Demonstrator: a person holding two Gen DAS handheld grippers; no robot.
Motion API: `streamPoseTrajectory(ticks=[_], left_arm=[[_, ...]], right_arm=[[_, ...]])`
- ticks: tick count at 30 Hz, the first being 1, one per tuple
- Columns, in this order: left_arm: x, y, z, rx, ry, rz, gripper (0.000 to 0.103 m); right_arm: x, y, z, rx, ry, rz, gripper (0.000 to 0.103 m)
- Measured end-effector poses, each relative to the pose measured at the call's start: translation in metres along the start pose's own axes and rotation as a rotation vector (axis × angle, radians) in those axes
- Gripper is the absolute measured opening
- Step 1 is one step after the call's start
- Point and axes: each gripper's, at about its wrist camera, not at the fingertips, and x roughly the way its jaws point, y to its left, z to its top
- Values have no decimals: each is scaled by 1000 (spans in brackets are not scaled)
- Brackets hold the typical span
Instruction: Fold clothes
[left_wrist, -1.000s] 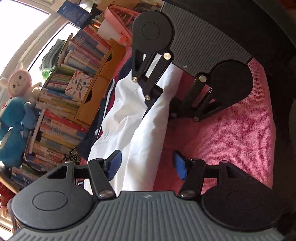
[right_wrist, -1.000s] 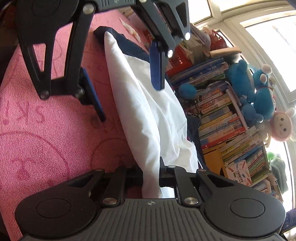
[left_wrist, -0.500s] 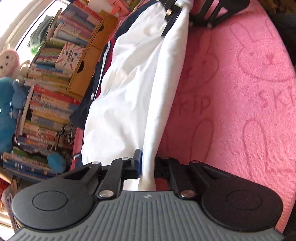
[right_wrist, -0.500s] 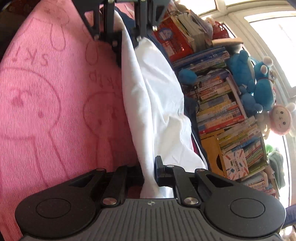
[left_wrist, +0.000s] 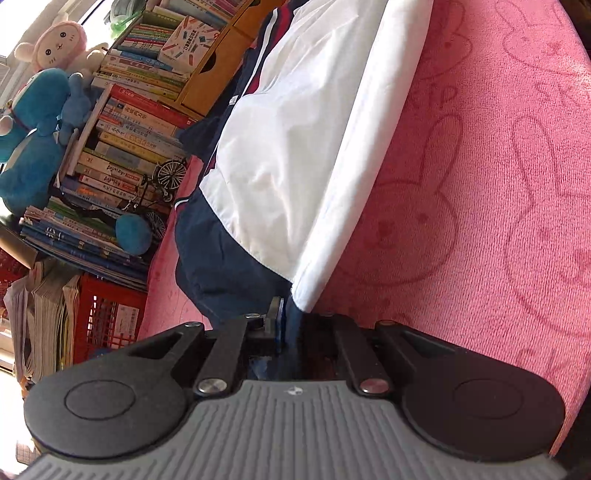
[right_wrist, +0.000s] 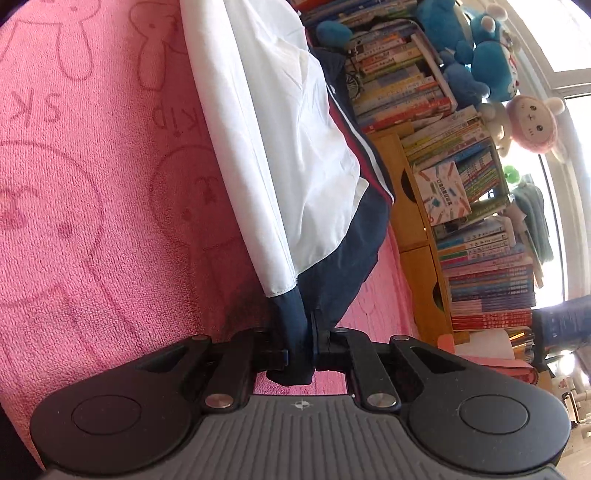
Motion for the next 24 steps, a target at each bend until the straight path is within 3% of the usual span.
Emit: streamPoseTrajectory(ticks=[6,10,13,14,15,18,21,24], left_arm=[[-12,3,-16,-95,-1,24,14],[-21,12,-28,-169,34,31,21],[-30,22,-44,-250,95,43,39],[-33,27,-51,-290,114,53,51],[-36,32,-58,-333,133,65,61],[-44,53,-74,-528,169,97,64],[-57,80,-74,-779,104,110,63],[-71,94,-50,-932,-84,37,63]], right_arm=[[-4,-5,-5,-37,23,18,17],[-2,-12,-34,-2,132,-10,16],[-2,-24,-60,81,215,-20,16],[-3,-28,-66,119,234,-19,17],[-6,-34,-71,179,252,-19,19],[-15,-56,-76,412,259,-5,32],[-26,-82,-67,719,179,60,32],[-36,-98,-37,925,12,190,32]])
